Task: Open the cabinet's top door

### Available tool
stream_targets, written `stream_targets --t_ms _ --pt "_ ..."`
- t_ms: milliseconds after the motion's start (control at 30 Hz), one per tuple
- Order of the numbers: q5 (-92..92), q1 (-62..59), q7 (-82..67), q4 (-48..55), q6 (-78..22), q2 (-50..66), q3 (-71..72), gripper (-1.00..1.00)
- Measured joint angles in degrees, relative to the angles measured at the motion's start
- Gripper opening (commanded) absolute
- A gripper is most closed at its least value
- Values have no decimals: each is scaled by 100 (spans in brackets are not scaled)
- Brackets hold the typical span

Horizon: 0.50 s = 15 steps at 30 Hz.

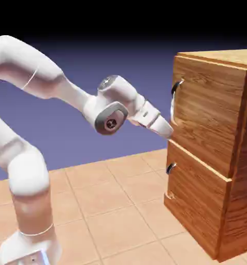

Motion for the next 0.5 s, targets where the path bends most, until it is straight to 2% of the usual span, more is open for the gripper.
stream_targets --t_ms 500 --pt "3509 2706 2726 54 -965 3115 -2768 0"
